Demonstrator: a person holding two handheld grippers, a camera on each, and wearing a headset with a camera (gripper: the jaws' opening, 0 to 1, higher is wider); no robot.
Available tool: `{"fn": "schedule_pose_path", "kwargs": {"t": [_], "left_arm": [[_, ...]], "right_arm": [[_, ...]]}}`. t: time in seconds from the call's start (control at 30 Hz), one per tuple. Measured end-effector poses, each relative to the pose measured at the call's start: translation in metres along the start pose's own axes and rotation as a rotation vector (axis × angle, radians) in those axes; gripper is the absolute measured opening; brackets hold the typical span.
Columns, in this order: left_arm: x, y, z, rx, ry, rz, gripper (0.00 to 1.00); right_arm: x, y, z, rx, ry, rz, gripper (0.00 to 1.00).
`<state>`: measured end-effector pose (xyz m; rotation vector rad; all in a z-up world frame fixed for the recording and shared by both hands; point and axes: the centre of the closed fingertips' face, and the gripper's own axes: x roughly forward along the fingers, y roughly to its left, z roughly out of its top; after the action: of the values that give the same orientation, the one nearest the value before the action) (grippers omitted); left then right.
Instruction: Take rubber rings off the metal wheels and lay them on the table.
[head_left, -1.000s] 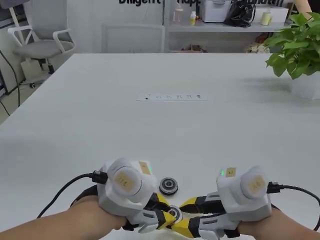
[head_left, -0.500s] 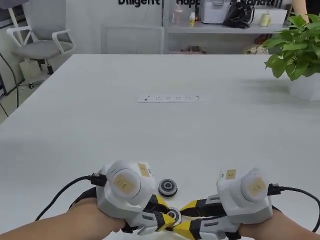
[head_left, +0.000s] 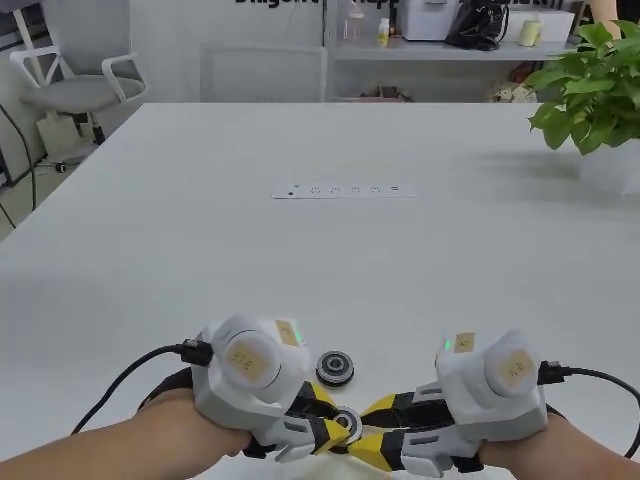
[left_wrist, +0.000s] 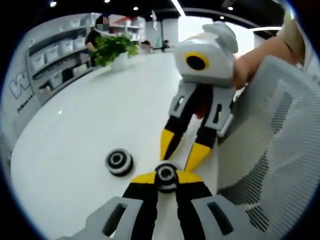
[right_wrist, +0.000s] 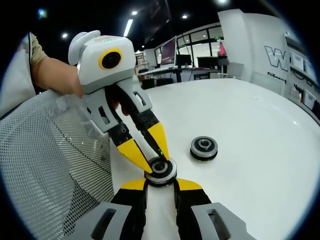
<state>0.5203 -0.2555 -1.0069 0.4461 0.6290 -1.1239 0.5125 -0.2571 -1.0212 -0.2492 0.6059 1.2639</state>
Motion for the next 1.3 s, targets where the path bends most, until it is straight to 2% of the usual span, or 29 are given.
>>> {"fn": "schedule_pose_path", "kwargs": {"t": [0.23, 0.4, 0.83, 1.3], "left_arm": [[0.0002, 0.0001, 0.0001, 0.0, 0.001, 0.002, 0.13], [0.0003, 0.0003, 0.0, 0.001, 0.002, 0.003, 0.13], [0.0003, 0.0003, -0.0002, 0.003, 0.0, 0.005, 0.13], [-0.0001, 0.0004, -0.0003, 0.012, 0.002, 0.006, 0.13]], "right_arm": [[-0.0004, -0.0003, -0.0004, -0.001, 0.003, -0.001, 0.18], [-0.002, -0.0009, -0.0026, -0.011, 0.013, -0.006, 0.13], [-0.0037, -0.0018, -0.0047, 0.036, 0.008, -0.013, 0.06], [-0.0058, -0.005, -0.0048, 0.122, -0.003, -0.027, 0.01]]}}
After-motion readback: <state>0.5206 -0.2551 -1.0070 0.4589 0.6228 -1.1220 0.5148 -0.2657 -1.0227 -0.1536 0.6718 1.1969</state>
